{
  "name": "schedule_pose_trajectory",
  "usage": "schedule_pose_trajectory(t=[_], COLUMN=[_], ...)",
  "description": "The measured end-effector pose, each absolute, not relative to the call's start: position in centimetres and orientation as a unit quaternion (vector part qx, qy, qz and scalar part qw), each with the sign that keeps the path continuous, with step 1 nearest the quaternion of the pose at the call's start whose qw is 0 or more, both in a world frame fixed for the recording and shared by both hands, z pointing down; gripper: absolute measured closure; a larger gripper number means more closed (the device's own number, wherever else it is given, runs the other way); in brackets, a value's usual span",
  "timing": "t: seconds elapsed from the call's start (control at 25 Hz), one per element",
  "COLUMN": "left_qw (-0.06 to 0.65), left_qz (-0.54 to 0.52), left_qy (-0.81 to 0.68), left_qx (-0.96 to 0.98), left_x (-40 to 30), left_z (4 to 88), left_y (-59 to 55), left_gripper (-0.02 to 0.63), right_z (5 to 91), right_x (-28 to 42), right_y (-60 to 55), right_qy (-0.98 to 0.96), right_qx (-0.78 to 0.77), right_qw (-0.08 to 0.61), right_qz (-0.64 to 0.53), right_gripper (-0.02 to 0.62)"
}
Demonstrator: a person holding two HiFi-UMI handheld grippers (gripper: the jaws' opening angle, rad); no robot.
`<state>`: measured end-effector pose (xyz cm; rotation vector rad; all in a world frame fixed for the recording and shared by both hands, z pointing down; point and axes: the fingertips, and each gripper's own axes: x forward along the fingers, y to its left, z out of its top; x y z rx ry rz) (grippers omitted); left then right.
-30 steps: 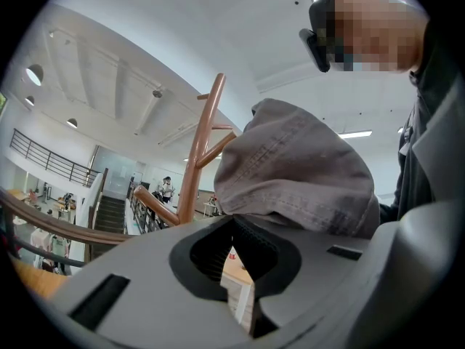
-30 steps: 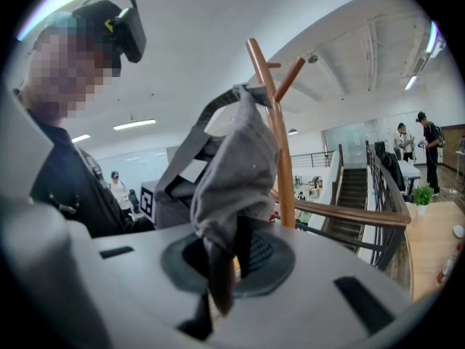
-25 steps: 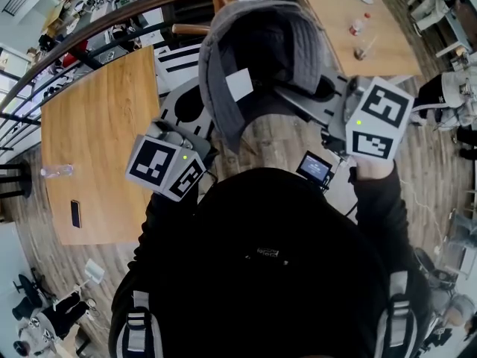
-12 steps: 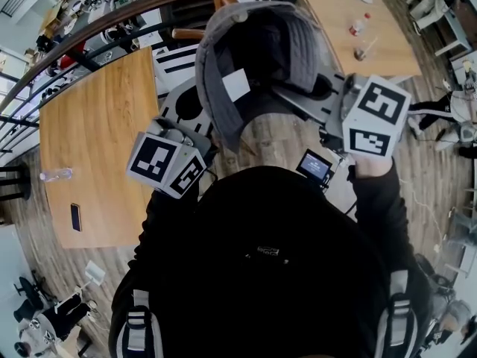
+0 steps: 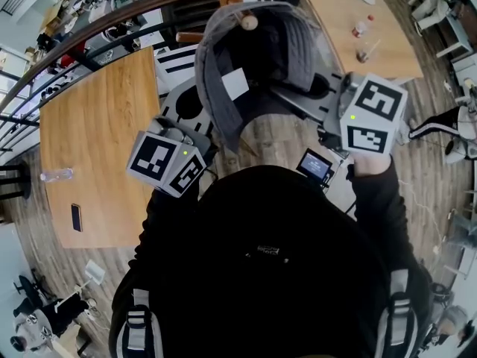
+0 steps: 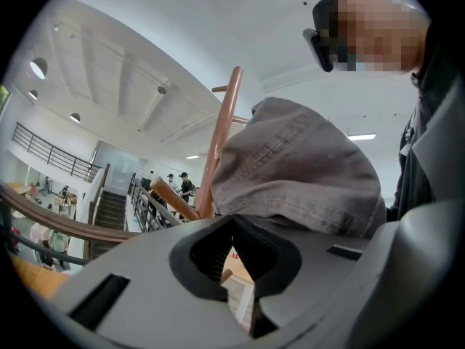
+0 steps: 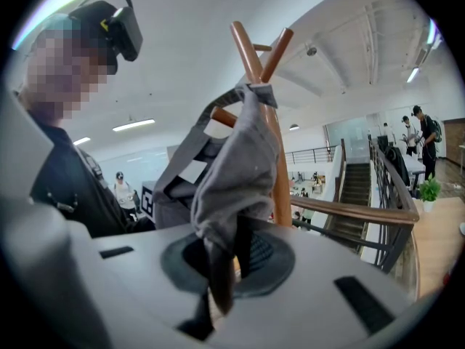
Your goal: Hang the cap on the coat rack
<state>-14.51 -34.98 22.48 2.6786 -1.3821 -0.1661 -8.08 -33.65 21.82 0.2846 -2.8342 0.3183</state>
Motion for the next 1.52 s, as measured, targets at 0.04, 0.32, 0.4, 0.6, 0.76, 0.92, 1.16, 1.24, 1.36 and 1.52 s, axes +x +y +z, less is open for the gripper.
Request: schedule_pose_trajectory(t=[0.04, 0.32, 0.4, 0.6, 0.76, 0.92, 1.16, 1.24, 1.36, 1.52], left_qw=[0.062, 0.066, 0.068, 0.079, 0.085, 0.090, 0.093, 0.092, 0.092, 0.089], left_qz=[-0.055, -0.055, -0.054, -0.054, -0.049, -0.046, -0.044, -0.041, -0.041, -0.040], left_qy=[-0.457, -0.461, -0.463, -0.472, -0.472, -0.471, -0.472, -0.472, -0.471, -0.471], left_qx=[0.885, 0.883, 0.882, 0.877, 0.876, 0.876, 0.876, 0.876, 0.876, 0.877], left_x=[-14.6, -15.4, -15.7, -16.6, -16.5, -16.3, -16.6, -16.8, -17.4, -17.8], left_z=[22.5, 23.1, 23.1, 23.8, 24.6, 24.9, 25.4, 25.4, 25.3, 24.8], left_y=[-35.1, -36.3, -36.4, -37.1, -38.0, -37.9, -38.2, -38.0, -37.8, -36.3], left_gripper=[0.598, 0.598, 0.598, 0.598, 0.598, 0.598, 0.598, 0.598, 0.598, 0.598], right_z=[21.8, 22.3, 22.3, 23.0, 24.3, 24.6, 25.0, 25.0, 24.5, 24.8], right_x=[-8.2, -9.1, -9.3, -9.7, -9.6, -9.4, -9.3, -9.5, -10.1, -10.5], right_y=[-33.8, -35.1, -35.2, -35.9, -37.2, -37.2, -37.4, -37.4, -37.5, -36.4], right_qy=[-0.979, -0.980, -0.979, -0.978, -0.975, -0.974, -0.973, -0.973, -0.973, -0.973], right_qx=[0.098, 0.093, 0.091, 0.088, 0.089, 0.086, 0.086, 0.088, 0.092, 0.094], right_qw=[0.138, 0.138, 0.139, 0.143, 0.148, 0.148, 0.149, 0.148, 0.148, 0.145], right_qz=[0.111, 0.113, 0.115, 0.122, 0.138, 0.147, 0.153, 0.152, 0.150, 0.154], right_gripper=[0.581, 0.581, 0.581, 0.581, 0.581, 0.581, 0.581, 0.581, 0.581, 0.581])
